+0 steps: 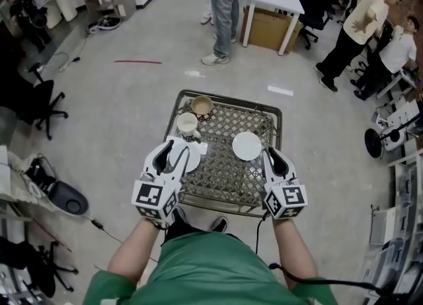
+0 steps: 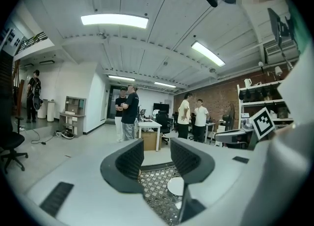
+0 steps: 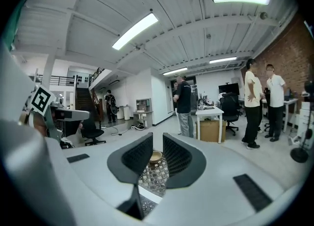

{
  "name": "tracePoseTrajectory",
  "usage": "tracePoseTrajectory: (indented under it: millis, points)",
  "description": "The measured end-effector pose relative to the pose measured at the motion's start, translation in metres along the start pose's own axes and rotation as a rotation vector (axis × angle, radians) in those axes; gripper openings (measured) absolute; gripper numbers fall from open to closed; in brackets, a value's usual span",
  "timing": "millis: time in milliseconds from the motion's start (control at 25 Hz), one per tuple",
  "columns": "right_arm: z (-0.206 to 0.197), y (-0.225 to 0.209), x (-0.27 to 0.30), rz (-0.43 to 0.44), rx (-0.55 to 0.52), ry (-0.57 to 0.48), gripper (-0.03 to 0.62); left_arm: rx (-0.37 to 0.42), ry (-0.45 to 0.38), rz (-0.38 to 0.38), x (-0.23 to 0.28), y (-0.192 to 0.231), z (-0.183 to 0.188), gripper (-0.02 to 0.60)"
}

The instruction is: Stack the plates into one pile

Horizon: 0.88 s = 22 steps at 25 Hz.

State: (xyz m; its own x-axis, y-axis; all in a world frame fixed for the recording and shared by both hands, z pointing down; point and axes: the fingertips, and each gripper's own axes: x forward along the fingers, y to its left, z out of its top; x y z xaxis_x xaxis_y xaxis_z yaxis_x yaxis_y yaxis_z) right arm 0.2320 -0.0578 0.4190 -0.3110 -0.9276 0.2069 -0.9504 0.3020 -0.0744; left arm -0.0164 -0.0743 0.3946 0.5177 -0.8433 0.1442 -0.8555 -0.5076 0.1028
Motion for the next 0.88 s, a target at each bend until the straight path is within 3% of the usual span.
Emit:
tracePoseTrajectory:
  millis: [240,520,880]
  points:
    - [-0.024,-0.030,0.006,-0.089,0.135,0.022,0.081,0.003,0.035,-0.051,0.009,0.008,-0.005,0.183]
    - [-0.091,-0.054,0.021,-0.246,0.379,0.123,0.104,0.005,0.077,-0.135,0.017,0.049,-0.016,0.183]
    - [-0.184,-0.060,0.046,-0.263,0.662,0.282,0.152,-0.011,0.148,-0.183,0.033,0.090,-0.046,0.183]
